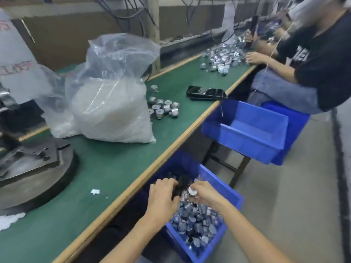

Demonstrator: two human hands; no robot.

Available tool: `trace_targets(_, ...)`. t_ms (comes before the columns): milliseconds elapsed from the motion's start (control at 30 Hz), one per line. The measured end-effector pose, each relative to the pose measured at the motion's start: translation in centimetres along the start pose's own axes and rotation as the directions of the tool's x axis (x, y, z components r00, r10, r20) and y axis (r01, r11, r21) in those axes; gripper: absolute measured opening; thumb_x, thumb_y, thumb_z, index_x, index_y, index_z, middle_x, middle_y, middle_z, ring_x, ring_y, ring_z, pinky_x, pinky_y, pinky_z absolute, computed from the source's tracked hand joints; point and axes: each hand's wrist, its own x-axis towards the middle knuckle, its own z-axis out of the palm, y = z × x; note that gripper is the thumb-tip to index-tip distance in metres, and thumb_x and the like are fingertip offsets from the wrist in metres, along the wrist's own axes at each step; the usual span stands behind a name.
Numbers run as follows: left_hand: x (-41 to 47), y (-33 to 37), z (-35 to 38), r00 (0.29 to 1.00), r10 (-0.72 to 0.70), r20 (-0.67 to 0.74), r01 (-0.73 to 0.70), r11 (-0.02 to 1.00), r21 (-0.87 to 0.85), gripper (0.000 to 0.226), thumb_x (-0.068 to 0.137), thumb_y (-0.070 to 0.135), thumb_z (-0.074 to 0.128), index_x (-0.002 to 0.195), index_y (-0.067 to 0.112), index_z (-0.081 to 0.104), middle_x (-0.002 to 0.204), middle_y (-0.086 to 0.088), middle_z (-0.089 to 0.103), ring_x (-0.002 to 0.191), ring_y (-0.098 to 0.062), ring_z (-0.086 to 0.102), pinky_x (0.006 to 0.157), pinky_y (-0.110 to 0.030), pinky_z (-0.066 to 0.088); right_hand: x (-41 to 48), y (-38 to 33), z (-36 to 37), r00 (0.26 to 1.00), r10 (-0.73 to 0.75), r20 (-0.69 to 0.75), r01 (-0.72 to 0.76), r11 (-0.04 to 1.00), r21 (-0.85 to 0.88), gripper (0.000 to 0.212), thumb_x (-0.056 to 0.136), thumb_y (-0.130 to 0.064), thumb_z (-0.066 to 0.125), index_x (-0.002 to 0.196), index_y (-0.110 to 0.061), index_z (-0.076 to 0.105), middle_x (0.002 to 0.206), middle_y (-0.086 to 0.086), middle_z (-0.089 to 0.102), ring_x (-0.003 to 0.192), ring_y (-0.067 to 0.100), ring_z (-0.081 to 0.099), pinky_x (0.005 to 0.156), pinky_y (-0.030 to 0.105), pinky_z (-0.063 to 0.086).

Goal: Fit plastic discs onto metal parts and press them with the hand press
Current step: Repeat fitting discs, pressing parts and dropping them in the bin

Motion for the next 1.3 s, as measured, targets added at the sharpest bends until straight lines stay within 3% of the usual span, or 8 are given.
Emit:
trace_targets(67, 0.3, -0.1, 0.6, 1.000, 0.000, 0.009, 0.000, 1.000, 0.014, 0.035, 0.090, 0.031, 0.052, 0.124, 0.029, 0.045, 0.120, 0.013, 0.051, 0.115, -0.012, 0.041, 0.093, -0.027, 0.027, 1.5, 2.4, -1.1, 0.993, 0.043, -0.107, -0.048, 0.998, -0.050, 0.035, 0.099, -0.012, 0.043, 0.065, -0.014, 0.035, 0.056, 0.001, 0.042, 0.046, 0.011, 0.046, 0.041, 0.016, 0.039)
trace_targets(200, 0.3, -0.7, 0.2, 0.998, 0.056, -0.030, -0.056, 0.998, -0.003, 0.030, 0.090, 0.026, 0.052, 0.119, 0.030, 0.050, 0.116, 0.016, 0.051, 0.111, -0.008, 0.042, 0.085, -0.022, 0.023, 4.1, 5.3, -1.9, 0.969, 0.115, -0.220, -0.127, 0.991, -0.044, 0.028, 0.095, -0.006, 0.044, 0.068, -0.012, 0.039, 0.066, 0.006, 0.042, 0.057, 0.017, 0.045, 0.057, 0.030, 0.047)
trace_targets(367, 0.2, -1.4, -1.3, 0.990, 0.100, -0.094, -0.113, 0.984, -0.137, 0.023, 0.086, 0.010, 0.057, 0.107, 0.017, 0.060, 0.100, 0.010, 0.055, 0.101, -0.010, 0.049, 0.087, -0.016, 0.033, 4.7, 4.7, -1.5, 0.959, 0.004, -0.282, -0.049, 0.987, -0.154, 0.033, 0.088, -0.002, 0.042, 0.060, -0.016, 0.032, 0.061, 0.006, 0.033, 0.057, 0.020, 0.035, 0.061, 0.028, 0.036)
trace_targets(533, -0.5, -1.6, -3.7, 0.983, 0.104, -0.153, -0.139, 0.962, -0.237, 0.020, 0.082, 0.003, 0.059, 0.099, 0.014, 0.062, 0.088, 0.013, 0.051, 0.079, -0.002, 0.047, 0.075, -0.018, 0.041, 3.1, 0.1, 0.6, 0.924, -0.247, -0.291, 0.191, 0.960, -0.206, 0.019, 0.094, -0.013, 0.048, 0.080, -0.016, 0.061, 0.082, 0.004, 0.062, 0.080, 0.023, 0.058, 0.077, 0.035, 0.045)
trace_targets(667, -1.3, -2.9, -6.9, 0.965, 0.099, -0.242, -0.155, 0.963, -0.221, 0.023, 0.079, 0.000, 0.059, 0.097, 0.014, 0.063, 0.083, 0.019, 0.045, 0.069, 0.002, 0.042, 0.065, -0.016, 0.035, 0.2, -6.4, 3.9, 0.761, -0.561, -0.326, 0.543, 0.826, -0.153, 0.018, 0.091, -0.007, 0.051, 0.086, -0.018, 0.065, 0.077, -0.002, 0.065, 0.078, 0.017, 0.061, 0.072, 0.029, 0.047)
trace_targets(933, -6.5, -9.7, -16.6, 0.902, -0.018, -0.432, -0.006, 0.999, -0.054, 0.023, 0.077, -0.004, 0.060, 0.095, 0.011, 0.064, 0.085, 0.006, 0.050, 0.067, -0.002, 0.038, 0.062, -0.030, 0.045, -4.1, -14.3, 16.2, 0.609, -0.788, 0.091, 0.793, 0.605, -0.073, 0.018, 0.092, -0.004, 0.053, 0.081, -0.013, 0.065, 0.064, -0.005, 0.057, 0.060, 0.003, 0.051, 0.058, 0.012, 0.039)
trace_targets(1100, -11.9, -14.3, -25.5, 0.753, -0.213, -0.622, 0.273, 0.962, 0.001, 0.021, 0.080, 0.000, 0.058, 0.097, 0.010, 0.064, 0.084, 0.002, 0.053, 0.082, -0.023, 0.057, 0.074, -0.033, 0.045, -8.9, -17.3, 27.0, 0.415, -0.821, 0.392, 0.892, 0.452, 0.003, 0.025, 0.091, -0.005, 0.054, 0.076, -0.023, 0.062, 0.063, -0.007, 0.059, 0.059, 0.006, 0.051, 0.058, 0.017, 0.040)
trace_targets(1300, -19.7, -19.0, -34.1, 0.615, -0.490, -0.618, 0.757, 0.586, 0.289, 0.023, 0.086, 0.021, 0.050, 0.108, 0.022, 0.058, 0.110, -0.002, 0.057, 0.108, -0.026, 0.047, 0.082, -0.035, 0.023, -18.1, -19.6, 40.3, 0.028, -0.722, 0.692, 0.979, 0.158, 0.126, 0.014, 0.091, -0.009, 0.055, 0.081, -0.013, 0.064, 0.067, -0.006, 0.060, 0.059, 0.002, 0.049, 0.059, 0.018, 0.037)
